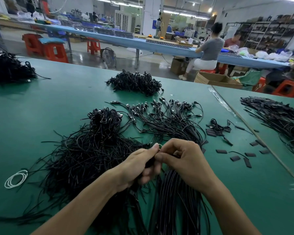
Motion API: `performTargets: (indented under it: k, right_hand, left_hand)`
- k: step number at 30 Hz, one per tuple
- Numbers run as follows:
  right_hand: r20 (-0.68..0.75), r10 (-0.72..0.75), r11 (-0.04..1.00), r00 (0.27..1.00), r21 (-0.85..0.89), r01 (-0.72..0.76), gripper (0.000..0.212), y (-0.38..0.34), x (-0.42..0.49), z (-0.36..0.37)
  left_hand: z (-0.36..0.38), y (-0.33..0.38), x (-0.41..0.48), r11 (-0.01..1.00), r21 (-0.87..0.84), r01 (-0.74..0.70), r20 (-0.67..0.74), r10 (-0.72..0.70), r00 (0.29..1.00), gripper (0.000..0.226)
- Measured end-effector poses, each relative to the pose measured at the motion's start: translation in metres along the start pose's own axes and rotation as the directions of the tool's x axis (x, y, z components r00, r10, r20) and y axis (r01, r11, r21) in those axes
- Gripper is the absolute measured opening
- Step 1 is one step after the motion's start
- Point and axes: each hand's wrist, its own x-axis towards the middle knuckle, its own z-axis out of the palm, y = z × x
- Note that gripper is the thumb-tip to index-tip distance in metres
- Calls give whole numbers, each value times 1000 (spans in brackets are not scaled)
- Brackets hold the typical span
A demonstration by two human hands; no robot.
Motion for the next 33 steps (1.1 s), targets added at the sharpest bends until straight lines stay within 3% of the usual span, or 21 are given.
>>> performTargets:
  k: [4,7,11,18,20,22,24,27,31,33]
  right_hand:
    - [153,32,983,988,174,-59,20,4,-1,-2]
    - [258,36,976,965,197,-89,8,6,-3,-3]
    - [300,56,979,952,169,-111,8,10,-6,-1]
    - [159,117,987,980,93,-133,13,14,-4,5]
    - [130,109,989,986,82,-120,11,12,-4,9]
    - [68,104,993,992,43,-107,14,11,-3,14]
    - [12,99,995,995,20,-99,17,10,0,18]
    - [-23,61,998,998,-14,-61,18,8,5,20]
    - [-32,34,999,999,19,-33,14,9,11,20]
    - [-85,108,994,991,0,-109,13,15,13,19]
  left_hand:
    - [-8,2,-7,968,-234,90,155,-55,986,43]
    - [-11,-1,-11,968,-211,134,204,-90,975,49]
    - [-9,-4,-13,969,-172,176,209,-139,968,52]
    - [5,-8,-1,995,-40,94,-149,-99,984,62]
    - [8,-10,1,996,-52,69,-200,-78,977,56]
    - [9,-7,2,972,-212,102,-155,-136,978,42]
    - [9,-3,0,918,-351,182,11,-190,982,44]
    - [5,-2,-1,918,-292,267,85,-254,964,64]
    - [-1,-6,4,949,-234,212,-149,-251,956,64]
    - [-9,-10,6,972,-191,139,-275,-189,943,63]
